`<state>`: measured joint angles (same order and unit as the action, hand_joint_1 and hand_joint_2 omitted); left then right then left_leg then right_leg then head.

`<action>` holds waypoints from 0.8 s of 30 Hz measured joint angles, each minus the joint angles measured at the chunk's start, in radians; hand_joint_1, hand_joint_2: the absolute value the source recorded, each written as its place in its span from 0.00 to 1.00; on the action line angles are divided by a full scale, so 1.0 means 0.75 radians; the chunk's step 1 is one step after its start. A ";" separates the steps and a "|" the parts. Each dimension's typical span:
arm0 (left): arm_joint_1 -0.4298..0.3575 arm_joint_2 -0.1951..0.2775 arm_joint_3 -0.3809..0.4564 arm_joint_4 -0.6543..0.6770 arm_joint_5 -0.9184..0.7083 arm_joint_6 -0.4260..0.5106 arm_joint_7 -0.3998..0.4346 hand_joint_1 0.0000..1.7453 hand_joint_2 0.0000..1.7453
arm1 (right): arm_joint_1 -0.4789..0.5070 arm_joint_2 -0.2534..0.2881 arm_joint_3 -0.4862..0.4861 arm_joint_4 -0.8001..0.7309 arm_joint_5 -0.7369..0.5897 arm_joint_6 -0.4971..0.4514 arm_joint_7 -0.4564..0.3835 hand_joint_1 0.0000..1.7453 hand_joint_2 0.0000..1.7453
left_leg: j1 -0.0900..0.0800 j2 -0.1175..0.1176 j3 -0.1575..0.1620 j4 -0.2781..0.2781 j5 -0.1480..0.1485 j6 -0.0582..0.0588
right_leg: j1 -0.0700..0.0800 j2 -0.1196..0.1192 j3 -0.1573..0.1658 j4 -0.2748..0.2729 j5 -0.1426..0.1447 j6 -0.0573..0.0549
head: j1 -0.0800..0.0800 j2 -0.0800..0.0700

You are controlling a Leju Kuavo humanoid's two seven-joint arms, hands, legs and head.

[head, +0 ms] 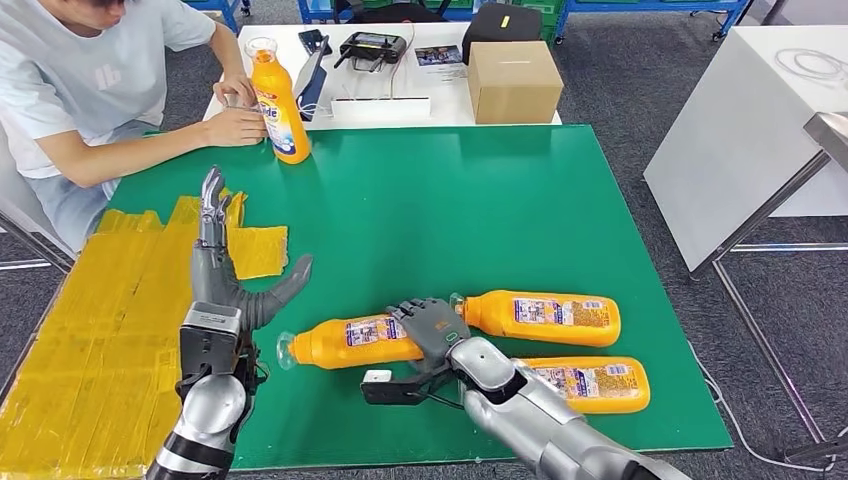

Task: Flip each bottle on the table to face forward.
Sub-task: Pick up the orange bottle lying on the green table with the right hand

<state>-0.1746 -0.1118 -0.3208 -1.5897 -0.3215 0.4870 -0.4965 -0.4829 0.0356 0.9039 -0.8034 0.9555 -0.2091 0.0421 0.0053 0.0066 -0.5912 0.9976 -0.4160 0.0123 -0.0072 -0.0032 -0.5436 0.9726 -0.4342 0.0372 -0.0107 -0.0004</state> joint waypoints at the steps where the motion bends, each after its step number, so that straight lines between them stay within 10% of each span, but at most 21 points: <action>1: 0.009 0.001 0.000 -0.013 -0.005 0.003 0.007 0.00 1.00 | 0.039 0.001 -0.036 -0.048 -0.020 -0.048 -0.011 1.00 1.00 | 0.000 0.000 -0.002 0.000 0.000 0.000 | 0.000 0.000 -0.001 0.000 0.000 0.000 | 0.000 0.000; 10: 0.049 0.008 0.001 -0.073 -0.006 0.018 0.038 0.00 1.00 | 0.297 0.013 -0.316 -0.453 -0.144 -0.234 -0.108 1.00 1.00 | 0.000 -0.001 -0.014 0.000 0.000 0.000 | 0.000 0.000 -0.013 0.000 0.000 0.000 | -0.001 0.000; 24: 0.063 0.008 0.001 -0.094 0.021 -0.007 0.029 0.00 1.00 | 0.368 0.030 -0.430 -0.558 -0.282 -0.229 -0.208 1.00 1.00 | 0.000 -0.001 -0.016 0.000 0.000 0.000 | 0.000 0.000 -0.016 0.000 0.000 0.000 | -0.001 0.000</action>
<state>-0.1275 -0.1055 -0.3203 -1.6605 -0.3056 0.4821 -0.4749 -0.2072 0.0584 0.5815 -1.2217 0.7443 -0.3806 -0.1141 0.0053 0.0062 -0.6033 0.9976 -0.4160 0.0123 -0.0070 -0.0035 -0.5553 0.9728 -0.4344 0.0373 -0.0111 -0.0004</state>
